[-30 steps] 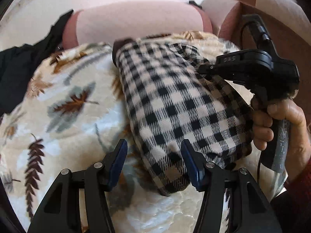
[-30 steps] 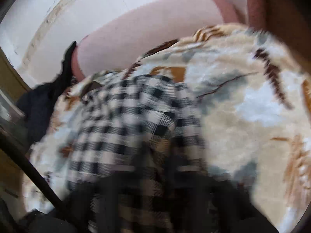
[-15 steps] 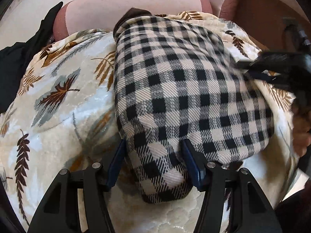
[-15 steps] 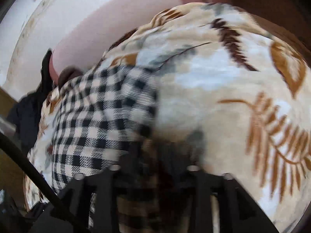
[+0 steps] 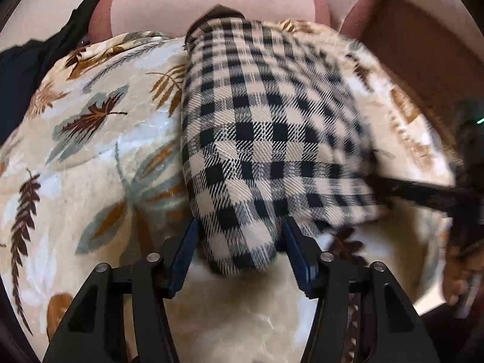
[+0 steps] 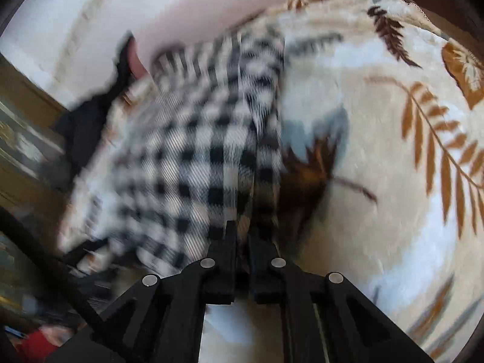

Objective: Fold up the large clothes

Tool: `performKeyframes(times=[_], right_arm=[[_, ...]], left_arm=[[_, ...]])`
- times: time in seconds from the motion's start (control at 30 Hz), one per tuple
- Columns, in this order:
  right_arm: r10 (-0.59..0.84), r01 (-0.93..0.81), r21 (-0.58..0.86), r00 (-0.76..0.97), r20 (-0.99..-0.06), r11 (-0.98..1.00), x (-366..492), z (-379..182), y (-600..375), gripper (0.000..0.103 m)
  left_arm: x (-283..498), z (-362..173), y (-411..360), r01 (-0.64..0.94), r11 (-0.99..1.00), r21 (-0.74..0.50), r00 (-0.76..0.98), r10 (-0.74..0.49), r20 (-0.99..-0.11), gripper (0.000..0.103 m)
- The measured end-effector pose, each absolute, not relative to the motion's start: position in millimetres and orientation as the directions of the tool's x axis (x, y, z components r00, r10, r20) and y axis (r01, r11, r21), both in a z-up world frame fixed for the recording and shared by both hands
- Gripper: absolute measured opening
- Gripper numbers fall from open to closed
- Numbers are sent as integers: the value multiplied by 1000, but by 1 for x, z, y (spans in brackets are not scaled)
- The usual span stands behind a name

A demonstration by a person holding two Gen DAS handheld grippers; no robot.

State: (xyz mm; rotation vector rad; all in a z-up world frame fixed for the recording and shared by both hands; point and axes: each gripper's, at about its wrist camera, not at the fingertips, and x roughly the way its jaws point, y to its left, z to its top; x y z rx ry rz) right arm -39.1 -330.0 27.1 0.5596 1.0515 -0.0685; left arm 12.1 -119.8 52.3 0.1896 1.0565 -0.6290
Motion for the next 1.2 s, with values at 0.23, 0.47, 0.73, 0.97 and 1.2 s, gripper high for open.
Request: performKeyframes(times=[0.23, 0.47, 0.73, 0.97, 1.2], right_arm=[[86, 390, 289, 463, -882, 874, -50, 44, -328, 26], [-22, 414, 283, 596, -803, 865, -68, 86, -336, 28], [-19, 337, 330, 725, -688, 882, -51, 112, -314, 28], [463, 41, 651, 670, -581, 758, 33, 97, -286, 28], [463, 189, 720, 652, -601, 668, 101, 53, -300, 8]], left_arm=[[11, 88, -84, 546, 828, -124, 448, -414, -792, 54], [37, 62, -102, 535, 841, -76, 422, -343, -839, 53], [28, 40, -120, 560, 829, 17, 443, -282, -851, 47], [22, 42, -121, 554, 831, 36, 459, -270, -847, 47], [26, 41, -118, 555, 832, 6, 443, -289, -849, 47]])
